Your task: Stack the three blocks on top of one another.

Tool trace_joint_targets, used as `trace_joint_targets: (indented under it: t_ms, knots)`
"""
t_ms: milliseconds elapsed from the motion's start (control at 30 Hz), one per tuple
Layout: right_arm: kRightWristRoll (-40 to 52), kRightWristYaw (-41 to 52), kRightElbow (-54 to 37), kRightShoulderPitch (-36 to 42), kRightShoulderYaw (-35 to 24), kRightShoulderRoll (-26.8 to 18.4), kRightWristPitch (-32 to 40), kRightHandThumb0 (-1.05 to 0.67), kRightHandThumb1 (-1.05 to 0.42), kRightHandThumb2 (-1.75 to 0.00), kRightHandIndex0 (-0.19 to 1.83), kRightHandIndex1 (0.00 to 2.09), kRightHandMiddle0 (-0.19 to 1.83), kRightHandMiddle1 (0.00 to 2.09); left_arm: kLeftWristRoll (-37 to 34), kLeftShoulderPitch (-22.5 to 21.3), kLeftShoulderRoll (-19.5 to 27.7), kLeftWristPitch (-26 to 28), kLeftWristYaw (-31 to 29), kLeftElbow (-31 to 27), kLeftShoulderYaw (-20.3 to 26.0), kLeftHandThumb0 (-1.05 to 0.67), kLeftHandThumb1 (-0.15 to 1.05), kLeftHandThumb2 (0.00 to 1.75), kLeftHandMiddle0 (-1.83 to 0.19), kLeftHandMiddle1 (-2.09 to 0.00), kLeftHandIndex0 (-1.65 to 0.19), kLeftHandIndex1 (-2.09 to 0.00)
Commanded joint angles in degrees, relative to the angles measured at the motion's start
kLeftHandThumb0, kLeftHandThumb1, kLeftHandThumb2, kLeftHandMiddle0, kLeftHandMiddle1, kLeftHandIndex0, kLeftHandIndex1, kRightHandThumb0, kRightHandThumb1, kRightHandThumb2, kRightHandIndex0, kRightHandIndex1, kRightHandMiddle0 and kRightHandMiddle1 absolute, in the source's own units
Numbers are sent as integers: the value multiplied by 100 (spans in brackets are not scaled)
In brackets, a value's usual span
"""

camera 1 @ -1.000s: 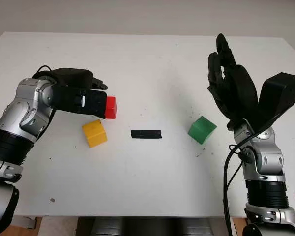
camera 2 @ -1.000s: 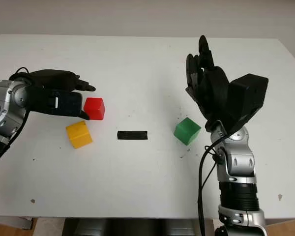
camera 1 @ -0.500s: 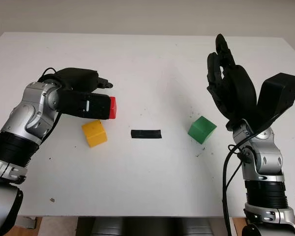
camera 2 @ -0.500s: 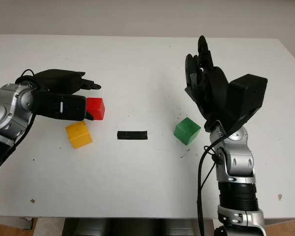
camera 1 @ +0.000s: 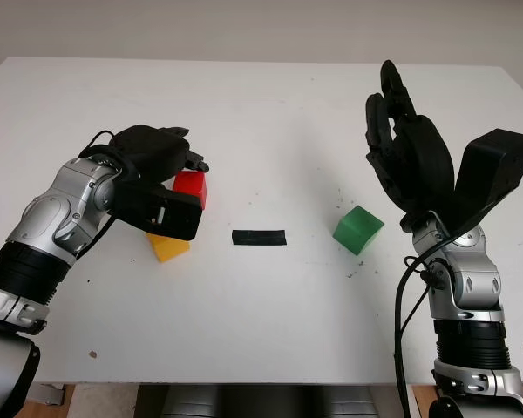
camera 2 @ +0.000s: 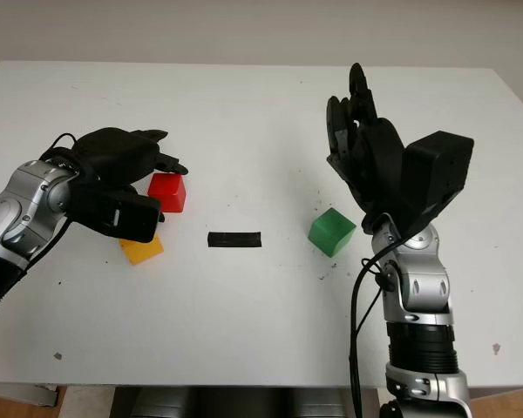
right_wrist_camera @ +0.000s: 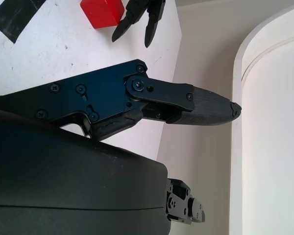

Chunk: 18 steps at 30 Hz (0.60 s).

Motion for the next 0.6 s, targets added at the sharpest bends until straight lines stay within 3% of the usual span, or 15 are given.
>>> trace_joint_targets:
  t_ms: [0,333,567]
  knots:
    - [13,-12,-102,-23,-20,-13,12,-75,-105,-61,-19,0,-19,0,141,-5,64,-10,-34,38,-148,-66,85,5,-5,-5,-54,-15]
    - [13,-29,-79,-18,-27,1,-35,-76,-105,-60,-19,0,-19,0,311,23,5,-20,143,81,-118,-70,89,6,-5,-6,-55,-14]
    - [18,-20,-85,3,-22,7,-64,-76,-105,-59,-19,0,-19,0,60,97,-7,-129,424,118,-23,-57,91,6,-13,-7,-66,-27]
